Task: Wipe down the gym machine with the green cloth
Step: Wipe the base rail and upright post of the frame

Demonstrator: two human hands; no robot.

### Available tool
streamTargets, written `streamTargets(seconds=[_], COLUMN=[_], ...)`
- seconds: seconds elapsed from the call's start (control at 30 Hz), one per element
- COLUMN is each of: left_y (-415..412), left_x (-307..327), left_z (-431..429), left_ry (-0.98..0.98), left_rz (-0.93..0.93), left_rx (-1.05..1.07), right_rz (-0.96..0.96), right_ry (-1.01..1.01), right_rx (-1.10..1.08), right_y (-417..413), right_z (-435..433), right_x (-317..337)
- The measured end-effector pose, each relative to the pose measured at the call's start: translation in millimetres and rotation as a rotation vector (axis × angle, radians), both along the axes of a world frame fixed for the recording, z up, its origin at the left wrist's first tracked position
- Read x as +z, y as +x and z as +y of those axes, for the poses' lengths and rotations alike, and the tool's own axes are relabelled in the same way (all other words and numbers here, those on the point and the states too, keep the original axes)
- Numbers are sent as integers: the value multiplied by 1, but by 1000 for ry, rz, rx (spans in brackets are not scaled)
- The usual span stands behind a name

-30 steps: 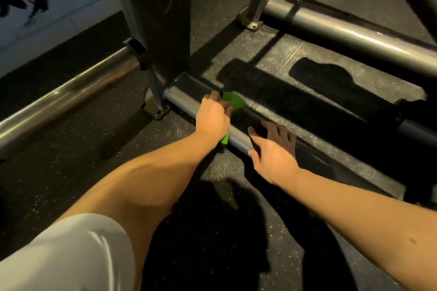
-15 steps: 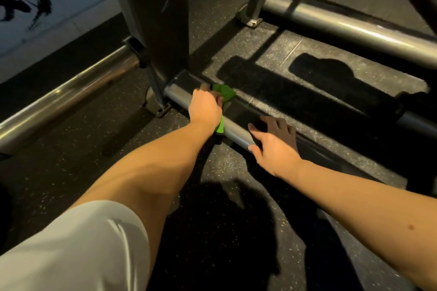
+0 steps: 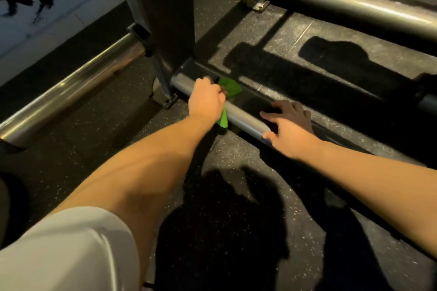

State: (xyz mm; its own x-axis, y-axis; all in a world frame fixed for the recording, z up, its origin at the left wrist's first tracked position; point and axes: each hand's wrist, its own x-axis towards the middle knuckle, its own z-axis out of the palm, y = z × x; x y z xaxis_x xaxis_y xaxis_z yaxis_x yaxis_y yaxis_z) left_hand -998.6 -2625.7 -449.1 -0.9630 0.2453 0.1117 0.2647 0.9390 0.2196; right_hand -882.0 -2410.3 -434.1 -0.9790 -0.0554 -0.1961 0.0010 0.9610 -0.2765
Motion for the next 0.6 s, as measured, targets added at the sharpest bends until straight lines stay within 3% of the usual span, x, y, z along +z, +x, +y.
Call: streamTargets(seconds=[0.1, 0.2, 0.33, 0.47, 0.6], left_y=[-35, -57, -64, -44, -24], left_x=[8, 6, -3, -18, -21], left_z=[-19, -32, -31, -25, -7], left_ry=[-131, -201, -127, 131, 86], left_rz=[5, 13, 28, 84, 27], left_rx=[210, 264, 333, 170, -32], right_rz=[1, -14, -21, -20, -28], right_ry=[18, 12, 12, 36, 37], right_rx=[0, -4, -6, -10, -19], right_y=[1, -2, -3, -3, -4], right_z=[2, 0, 1, -2, -6], right_x=[-1, -1, -1, -2, 0])
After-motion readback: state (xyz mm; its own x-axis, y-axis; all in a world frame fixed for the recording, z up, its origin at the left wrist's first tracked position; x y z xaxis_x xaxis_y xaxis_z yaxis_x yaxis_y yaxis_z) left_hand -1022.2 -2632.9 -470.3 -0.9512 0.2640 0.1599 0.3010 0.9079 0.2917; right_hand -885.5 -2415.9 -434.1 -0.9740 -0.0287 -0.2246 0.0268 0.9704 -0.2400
